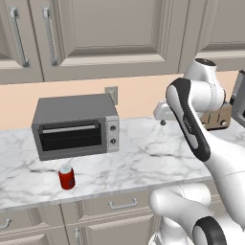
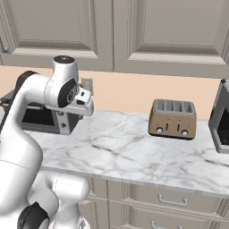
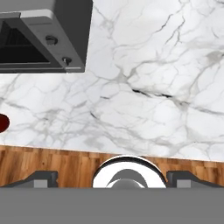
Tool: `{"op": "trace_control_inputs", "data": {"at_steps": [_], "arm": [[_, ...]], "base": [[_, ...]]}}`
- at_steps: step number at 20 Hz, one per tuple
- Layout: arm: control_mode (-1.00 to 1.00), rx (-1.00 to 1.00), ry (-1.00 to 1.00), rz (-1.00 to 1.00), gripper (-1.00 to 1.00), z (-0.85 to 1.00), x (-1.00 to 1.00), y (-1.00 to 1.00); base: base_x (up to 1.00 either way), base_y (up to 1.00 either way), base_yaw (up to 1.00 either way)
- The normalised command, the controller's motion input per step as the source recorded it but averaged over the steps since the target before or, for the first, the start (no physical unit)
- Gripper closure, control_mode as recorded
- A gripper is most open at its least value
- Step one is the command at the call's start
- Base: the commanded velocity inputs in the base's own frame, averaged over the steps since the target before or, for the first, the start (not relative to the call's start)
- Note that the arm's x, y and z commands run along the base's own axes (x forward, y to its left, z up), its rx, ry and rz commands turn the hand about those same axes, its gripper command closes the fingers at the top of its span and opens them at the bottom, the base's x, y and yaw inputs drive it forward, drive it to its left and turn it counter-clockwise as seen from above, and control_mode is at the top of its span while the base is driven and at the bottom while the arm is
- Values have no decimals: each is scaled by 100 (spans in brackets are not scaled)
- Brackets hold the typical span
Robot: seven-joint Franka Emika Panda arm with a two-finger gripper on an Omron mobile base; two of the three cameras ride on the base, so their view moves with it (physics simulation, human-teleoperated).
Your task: Four empty soda cans are scattered around the kitchen. Gather all the cans and cluster them next to the stove for recycling.
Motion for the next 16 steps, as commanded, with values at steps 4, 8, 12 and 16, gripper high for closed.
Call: {"op": "trace_control_inputs", "data": {"at_steps": [4, 8, 12, 16], "arm": [[-100, 0, 0, 0, -100, 0, -22, 0], [-100, 0, 0, 0, -100, 0, -30, 20], [-100, 0, 0, 0, -100, 0, 0, 48], [-100, 0, 0, 0, -100, 0, 0, 59]], "base": [[0, 0, 0], [0, 0, 0], [0, 0, 0], [0, 0, 0]]}}
